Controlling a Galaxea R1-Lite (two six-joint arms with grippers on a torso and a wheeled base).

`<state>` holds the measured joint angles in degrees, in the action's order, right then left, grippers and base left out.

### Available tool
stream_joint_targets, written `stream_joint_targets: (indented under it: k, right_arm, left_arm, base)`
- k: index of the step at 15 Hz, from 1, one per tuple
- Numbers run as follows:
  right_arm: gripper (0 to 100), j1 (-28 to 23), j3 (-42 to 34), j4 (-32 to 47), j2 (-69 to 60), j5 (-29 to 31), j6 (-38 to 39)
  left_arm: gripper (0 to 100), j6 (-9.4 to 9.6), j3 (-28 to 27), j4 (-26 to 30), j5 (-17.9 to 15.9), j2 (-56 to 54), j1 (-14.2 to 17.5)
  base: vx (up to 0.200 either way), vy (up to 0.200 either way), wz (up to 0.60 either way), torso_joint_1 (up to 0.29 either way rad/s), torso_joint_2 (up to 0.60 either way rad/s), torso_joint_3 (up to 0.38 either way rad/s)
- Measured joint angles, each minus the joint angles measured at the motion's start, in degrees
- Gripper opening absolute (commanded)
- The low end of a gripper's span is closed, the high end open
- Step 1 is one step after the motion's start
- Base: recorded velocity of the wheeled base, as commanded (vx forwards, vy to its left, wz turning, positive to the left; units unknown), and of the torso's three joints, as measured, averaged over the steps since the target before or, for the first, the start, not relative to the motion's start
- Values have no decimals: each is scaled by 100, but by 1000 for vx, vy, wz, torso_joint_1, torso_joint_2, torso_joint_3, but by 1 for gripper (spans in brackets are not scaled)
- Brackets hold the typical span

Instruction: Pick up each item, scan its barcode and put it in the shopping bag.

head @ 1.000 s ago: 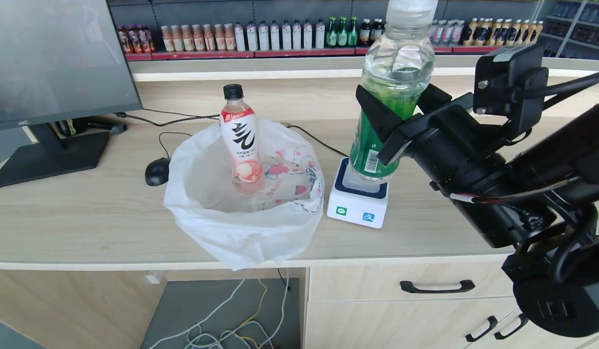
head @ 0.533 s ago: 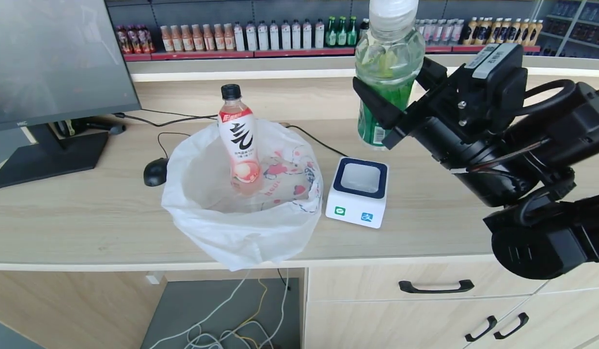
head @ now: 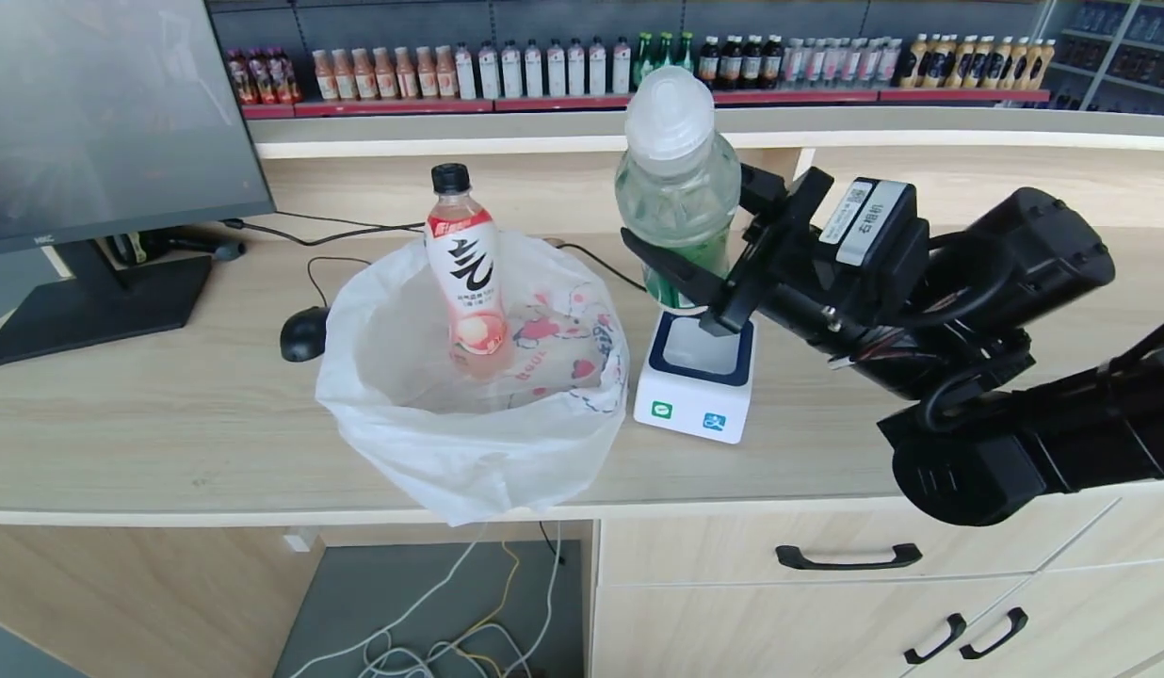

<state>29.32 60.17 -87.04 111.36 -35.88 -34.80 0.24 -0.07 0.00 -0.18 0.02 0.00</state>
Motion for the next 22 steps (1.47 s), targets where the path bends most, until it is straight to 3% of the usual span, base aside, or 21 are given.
stream_joint_targets:
  k: [9,16,22]
  right_arm:
    - [0,182,-458,-288,195,11,-685]
    - [0,22,-579,-290,167,5,-1438]
    - [0,-107,-686,-297,160,-61,-1517]
  left_arm:
    - [100,2,0,0,0,0,0]
    - [100,0,0,0,0,0,0]
    - [100,0,0,0,0,0,0]
  base:
    - [0,0,0,0,0,0]
    - [0,0,0,0,0,0]
    - [0,0,0,0,0,0]
